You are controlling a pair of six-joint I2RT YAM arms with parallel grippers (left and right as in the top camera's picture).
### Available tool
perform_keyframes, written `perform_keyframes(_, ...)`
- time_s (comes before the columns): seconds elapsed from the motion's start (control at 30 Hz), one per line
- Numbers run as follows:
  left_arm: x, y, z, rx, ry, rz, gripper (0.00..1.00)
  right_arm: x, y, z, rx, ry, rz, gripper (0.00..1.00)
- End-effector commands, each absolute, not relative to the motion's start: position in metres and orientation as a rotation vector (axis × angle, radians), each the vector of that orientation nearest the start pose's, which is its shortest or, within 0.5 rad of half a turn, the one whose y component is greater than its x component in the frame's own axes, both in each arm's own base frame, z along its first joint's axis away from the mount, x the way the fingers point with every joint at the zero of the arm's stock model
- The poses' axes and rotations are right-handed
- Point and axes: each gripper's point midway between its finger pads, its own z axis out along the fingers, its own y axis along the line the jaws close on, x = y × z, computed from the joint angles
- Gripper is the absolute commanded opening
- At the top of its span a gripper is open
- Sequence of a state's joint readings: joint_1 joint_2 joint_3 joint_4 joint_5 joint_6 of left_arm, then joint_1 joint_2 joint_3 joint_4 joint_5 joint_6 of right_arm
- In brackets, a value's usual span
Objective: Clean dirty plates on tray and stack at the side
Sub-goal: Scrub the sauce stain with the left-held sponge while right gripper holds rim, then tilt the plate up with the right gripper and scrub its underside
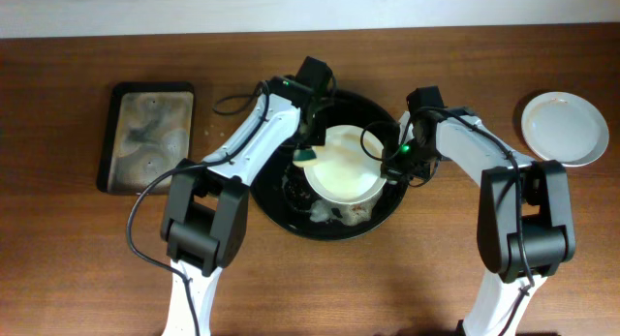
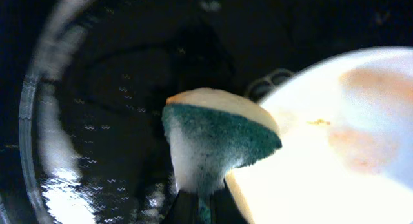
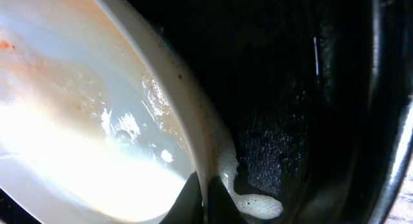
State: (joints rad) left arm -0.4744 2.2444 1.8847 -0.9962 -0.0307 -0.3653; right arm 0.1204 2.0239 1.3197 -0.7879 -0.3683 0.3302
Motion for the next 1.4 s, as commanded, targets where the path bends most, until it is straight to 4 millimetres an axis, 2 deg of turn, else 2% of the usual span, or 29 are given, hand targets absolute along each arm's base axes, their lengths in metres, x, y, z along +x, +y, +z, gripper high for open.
perform_keyframes(0.0,0.456,-0.208,0.065,0.192,2.869,-0.031,0.00,0.363,0.096,-0.009,0.314,3.126,0.489,0.04)
perform_keyframes(0.27,0.454,-0.208,0.068,0.213,2.873,-0.029,0.00,0.364,0.096,-0.009,0.311,3.122,0.487,0.04)
perform_keyframes(0.37,0.454,-0.208,0.070,0.214,2.874,-0.033,0.00,0.367,0.094,-0.001,0.286,3.100,0.476,0.04)
perform_keyframes(0.5,0.455,-0.204,0.088,0.208,2.852,-0.065,0.00,0.376,0.087,0.021,0.233,3.036,0.406,0.04)
perform_keyframes(0.53,0.456,-0.202,0.097,0.210,2.842,-0.109,0.00,0.378,0.087,0.030,0.193,3.011,0.408,0.04)
perform_keyframes(0.67,0.458,-0.197,0.112,0.226,2.836,-0.271,0.00,0.384,0.081,0.053,0.115,2.941,0.326,0.04)
perform_keyframes(0.8,0.459,-0.194,0.116,0.193,2.850,-0.478,0.00,0.385,0.081,0.079,0.007,2.870,0.196,0.04)
perform_keyframes(0.9,0.460,-0.196,0.123,0.252,2.822,-0.647,0.00,0.384,0.083,0.092,-0.038,2.829,0.092,0.04)
perform_keyframes(0.97,0.459,-0.195,0.125,0.304,2.808,-0.691,0.00,0.383,0.088,0.096,-0.101,2.813,0.038,0.04)
perform_keyframes(1.13,0.448,-0.210,0.132,0.462,2.762,-0.826,0.00,0.380,0.074,0.100,-0.166,2.783,-0.241,0.04)
perform_keyframes(1.37,0.441,-0.211,0.132,0.537,2.755,-0.846,0.00,0.385,0.076,0.142,-0.288,2.618,-0.634,0.04)
